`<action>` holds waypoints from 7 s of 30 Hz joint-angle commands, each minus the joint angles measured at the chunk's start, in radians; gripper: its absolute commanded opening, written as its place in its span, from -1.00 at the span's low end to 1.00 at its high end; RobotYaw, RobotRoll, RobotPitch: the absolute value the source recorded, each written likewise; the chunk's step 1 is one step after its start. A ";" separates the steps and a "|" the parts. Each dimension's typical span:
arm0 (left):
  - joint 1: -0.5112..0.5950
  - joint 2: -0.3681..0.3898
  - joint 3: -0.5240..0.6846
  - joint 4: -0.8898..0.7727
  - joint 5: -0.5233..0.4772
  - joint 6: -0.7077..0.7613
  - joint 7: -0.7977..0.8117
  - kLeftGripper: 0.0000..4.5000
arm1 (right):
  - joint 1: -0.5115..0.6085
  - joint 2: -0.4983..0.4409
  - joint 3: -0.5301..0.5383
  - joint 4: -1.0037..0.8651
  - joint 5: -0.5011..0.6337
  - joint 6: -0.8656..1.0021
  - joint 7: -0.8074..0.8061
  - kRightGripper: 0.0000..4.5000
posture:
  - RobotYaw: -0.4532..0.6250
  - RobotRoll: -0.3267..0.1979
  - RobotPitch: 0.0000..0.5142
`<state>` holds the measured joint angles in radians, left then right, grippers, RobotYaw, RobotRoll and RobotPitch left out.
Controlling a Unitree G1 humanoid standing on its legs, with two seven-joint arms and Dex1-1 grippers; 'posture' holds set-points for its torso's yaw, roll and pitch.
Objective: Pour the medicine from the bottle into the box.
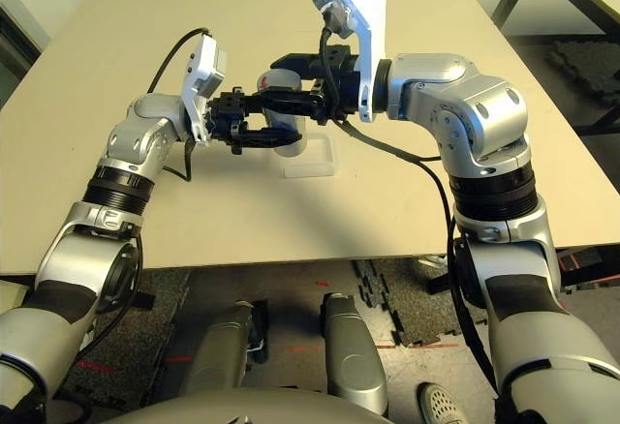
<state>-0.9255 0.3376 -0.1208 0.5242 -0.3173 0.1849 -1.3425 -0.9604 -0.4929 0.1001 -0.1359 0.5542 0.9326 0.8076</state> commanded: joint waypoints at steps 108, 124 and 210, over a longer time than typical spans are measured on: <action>-0.572 -0.096 -0.795 0.759 1.323 -0.937 1.098 0.08 | 0.415 -0.087 -0.006 -0.006 -0.188 0.001 -0.156 1.00 | -0.53 0.25 -0.49; -0.500 -0.094 -0.373 0.805 0.893 -0.750 0.808 0.08 | 0.457 -0.133 -0.044 -0.081 -0.117 0.066 -0.098 1.00 | -0.51 0.25 -0.45; -0.340 -0.114 0.189 0.766 0.405 -0.338 0.871 0.08 | 0.423 -0.049 -0.088 0.052 -0.134 -0.009 -0.138 1.00 | -0.43 0.25 -0.47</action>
<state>-1.2941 0.2190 0.0322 1.3038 0.1354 -0.1869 -0.5024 -0.5261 -0.5511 0.0349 -0.0983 0.4184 0.9391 0.6885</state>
